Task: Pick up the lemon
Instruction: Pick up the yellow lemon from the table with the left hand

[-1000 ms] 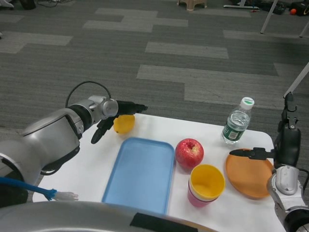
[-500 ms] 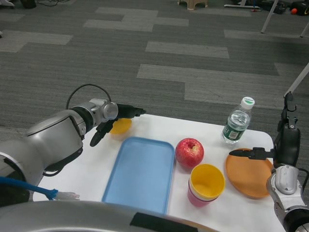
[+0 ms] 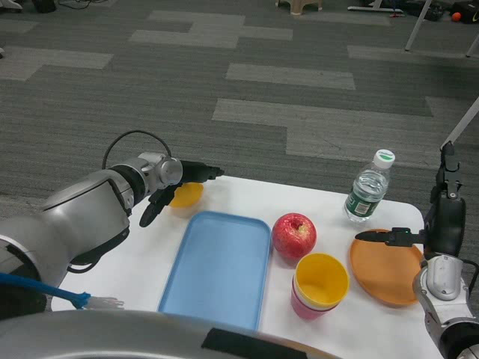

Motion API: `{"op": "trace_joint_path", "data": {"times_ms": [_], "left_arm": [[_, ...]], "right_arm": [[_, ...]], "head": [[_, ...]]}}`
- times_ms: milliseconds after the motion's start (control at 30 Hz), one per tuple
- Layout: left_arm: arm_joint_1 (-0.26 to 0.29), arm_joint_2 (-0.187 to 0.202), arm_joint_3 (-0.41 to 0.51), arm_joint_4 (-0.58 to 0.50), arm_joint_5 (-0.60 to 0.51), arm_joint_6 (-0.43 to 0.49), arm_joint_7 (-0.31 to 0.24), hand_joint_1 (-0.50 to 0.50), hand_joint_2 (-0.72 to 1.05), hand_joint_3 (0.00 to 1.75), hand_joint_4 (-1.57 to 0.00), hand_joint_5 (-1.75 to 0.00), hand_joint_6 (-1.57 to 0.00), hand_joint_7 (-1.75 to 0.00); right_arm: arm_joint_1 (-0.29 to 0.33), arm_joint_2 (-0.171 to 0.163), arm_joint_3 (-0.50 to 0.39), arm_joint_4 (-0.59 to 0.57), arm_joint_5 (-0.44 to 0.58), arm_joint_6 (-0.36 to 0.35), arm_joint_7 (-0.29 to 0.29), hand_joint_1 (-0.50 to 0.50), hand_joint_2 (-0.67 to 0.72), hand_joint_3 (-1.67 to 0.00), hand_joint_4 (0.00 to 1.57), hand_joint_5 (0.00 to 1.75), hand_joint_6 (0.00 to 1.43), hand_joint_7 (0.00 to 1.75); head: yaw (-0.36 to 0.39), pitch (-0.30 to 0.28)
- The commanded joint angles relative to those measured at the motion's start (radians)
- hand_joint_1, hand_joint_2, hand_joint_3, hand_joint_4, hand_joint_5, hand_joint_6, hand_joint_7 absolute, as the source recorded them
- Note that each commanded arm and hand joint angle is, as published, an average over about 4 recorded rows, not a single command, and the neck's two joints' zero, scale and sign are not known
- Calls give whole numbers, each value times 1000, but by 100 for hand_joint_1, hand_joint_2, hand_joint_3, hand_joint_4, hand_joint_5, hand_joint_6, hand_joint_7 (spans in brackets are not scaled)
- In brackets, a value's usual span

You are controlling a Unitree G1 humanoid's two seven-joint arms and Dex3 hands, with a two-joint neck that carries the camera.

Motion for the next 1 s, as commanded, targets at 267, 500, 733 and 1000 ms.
{"op": "trace_joint_path", "data": {"times_ms": [267,500,733,1000], "left_arm": [[-7,-5,4,6,-8,28,-7,-50,-72,9,0,0,0,0],[0,-8,5,11,-8,30,-7,-50,-72,4,0,0,0,-7],[6,-14,5,23,-8,32,-4,-50,-72,9,0,-113,0,-66],[12,-21,5,36,-8,32,-1,-50,-72,9,0,-123,0,-115]], "right_arm": [[-6,4,-13,-11,5,4,-4,-42,15,-8,3,0,0,0],[-2,4,-17,-14,6,4,-4,-42,15,-8,3,0,0,0],[-1,4,-18,-16,6,5,-4,-42,14,-8,3,0,0,0],[-1,4,-20,-16,6,5,-4,-42,12,-8,3,0,0,0]], "head": [[0,-7],[0,-11],[-1,-12],[-2,-12]]}}
